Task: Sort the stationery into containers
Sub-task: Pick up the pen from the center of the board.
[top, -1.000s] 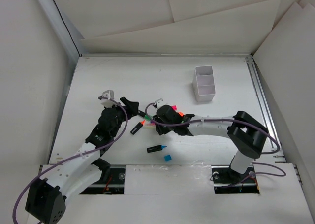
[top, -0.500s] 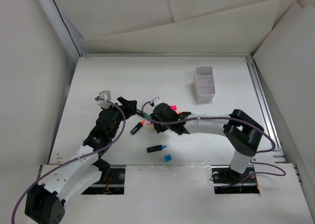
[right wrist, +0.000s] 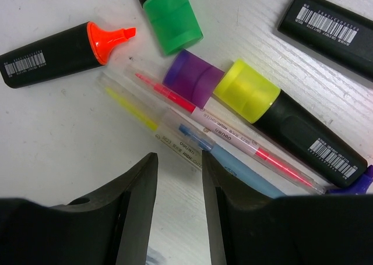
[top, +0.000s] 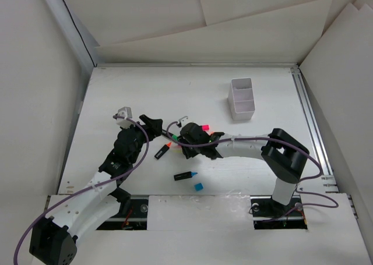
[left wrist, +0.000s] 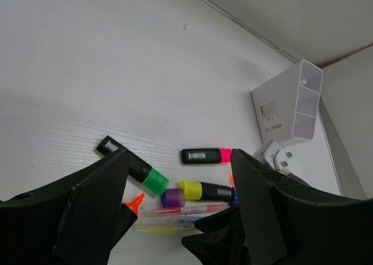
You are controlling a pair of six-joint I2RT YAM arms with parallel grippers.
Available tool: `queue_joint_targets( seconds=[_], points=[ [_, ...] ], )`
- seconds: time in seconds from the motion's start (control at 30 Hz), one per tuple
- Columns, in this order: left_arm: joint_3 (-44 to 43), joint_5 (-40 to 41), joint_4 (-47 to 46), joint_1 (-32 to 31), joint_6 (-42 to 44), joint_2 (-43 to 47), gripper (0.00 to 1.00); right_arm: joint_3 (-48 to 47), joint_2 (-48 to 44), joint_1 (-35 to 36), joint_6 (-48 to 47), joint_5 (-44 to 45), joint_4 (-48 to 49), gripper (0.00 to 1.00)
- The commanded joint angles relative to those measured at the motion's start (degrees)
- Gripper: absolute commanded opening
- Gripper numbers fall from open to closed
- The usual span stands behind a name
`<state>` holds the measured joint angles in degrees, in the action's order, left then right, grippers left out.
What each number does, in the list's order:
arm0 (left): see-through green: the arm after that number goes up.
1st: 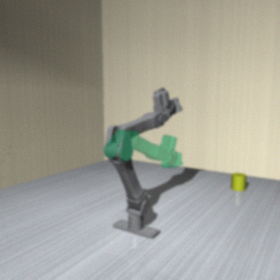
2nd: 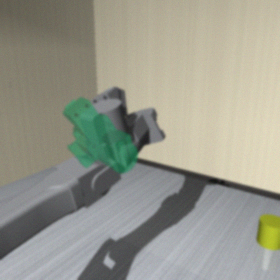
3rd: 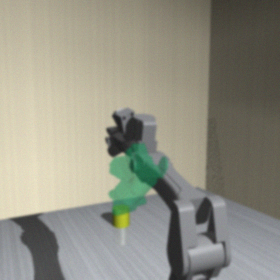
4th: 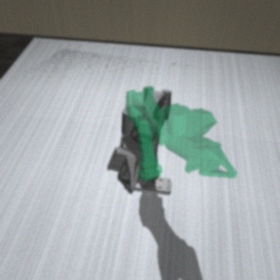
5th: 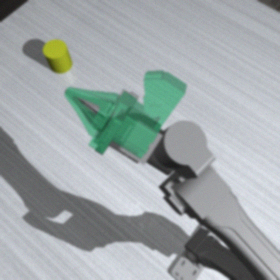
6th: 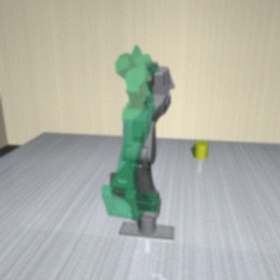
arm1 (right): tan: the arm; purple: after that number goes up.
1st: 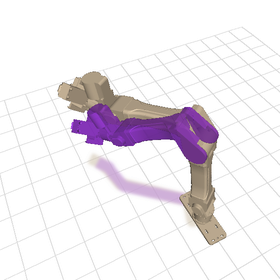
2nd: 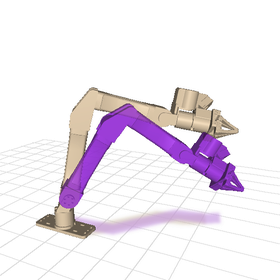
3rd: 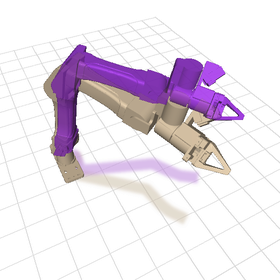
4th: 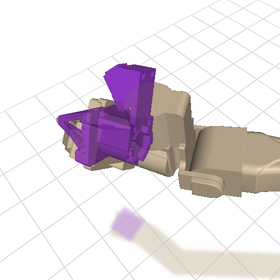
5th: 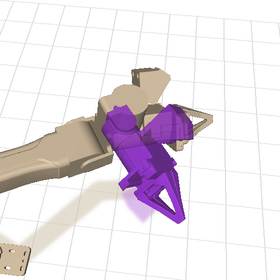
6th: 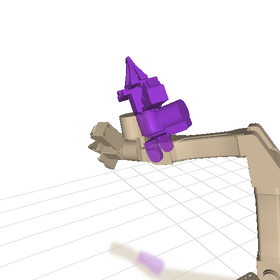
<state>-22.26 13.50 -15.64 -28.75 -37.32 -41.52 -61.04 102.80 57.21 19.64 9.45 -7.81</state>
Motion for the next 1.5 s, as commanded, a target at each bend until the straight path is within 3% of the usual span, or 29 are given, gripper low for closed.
queue_joint_targets(
  seconds=[0.0, 0.4, 0.6, 0.8, 1.0, 1.17, 1.47],
  points=[
    [-1.5, -0.6, -2.6, 0.3, 0.4, 0.6, 0.67, -2.1, 0.6, 0.6, -0.7, 0.1, -0.5, 0.42],
    [-0.9, -0.6, -2.0, 0.3, -0.1, 2.2, 0.67, -2.1, 1.9, 1.1, -1.2, -2.0, -1.1, 0.41],
    [-0.9, -0.6, -2.0, 0.3, -0.1, 2.8, 0.67, -1.0, 0.6, 2.2, -0.1, -2.6, -1.6, 0.28],
    [-0.9, -0.6, -2.0, 0.3, -0.1, 2.8, 0.67, -3.7, 2.1, 2.7, -0.6, -2.6, -2.6, 0.35],
    [-0.9, -0.6, -2.0, 0.3, -0.1, 3.3, 0.67, -5.0, 4.0, 2.7, -1.7, -2.5, -2.6, 0.35],
    [-0.4, -0.6, -2.0, 0.3, -0.1, 3.3, 0.67, -5.0, 4.0, 2.7, -1.7, -2.5, -3.2, 0.23],
    [-0.9, -0.6, -2.0, 0.3, -0.1, 2.8, 0.67, -2.6, -0.5, 2.7, -2.2, -2.5, -2.6, 0.14]
  ],
)
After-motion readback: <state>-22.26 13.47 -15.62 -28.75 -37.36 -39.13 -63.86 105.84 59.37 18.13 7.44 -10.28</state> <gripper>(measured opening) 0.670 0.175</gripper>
